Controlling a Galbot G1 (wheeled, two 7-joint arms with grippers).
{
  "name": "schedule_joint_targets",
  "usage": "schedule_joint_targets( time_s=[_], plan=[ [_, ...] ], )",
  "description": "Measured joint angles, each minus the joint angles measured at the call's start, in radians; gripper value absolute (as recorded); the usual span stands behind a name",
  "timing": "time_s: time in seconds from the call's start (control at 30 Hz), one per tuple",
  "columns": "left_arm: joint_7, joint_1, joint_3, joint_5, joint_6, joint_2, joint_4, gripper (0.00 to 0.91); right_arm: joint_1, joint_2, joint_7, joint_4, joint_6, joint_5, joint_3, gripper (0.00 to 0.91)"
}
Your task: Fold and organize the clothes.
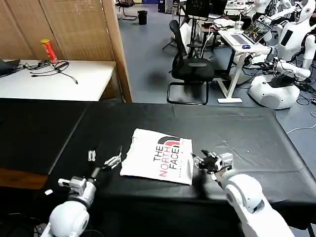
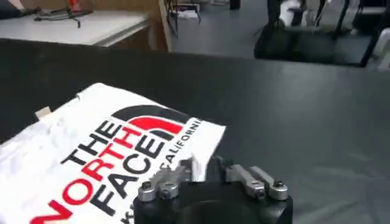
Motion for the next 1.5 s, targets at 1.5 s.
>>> schedule_joint_targets(
  time_s=[1.5],
  plan=[
    [-0.149, 0.587, -0.099, -0.066, 0.032, -0.031, -0.293, 0.878, -0.952, 0.105, 0.338, 0.276, 0.765, -0.359, 0.053, 0.878]
  ],
)
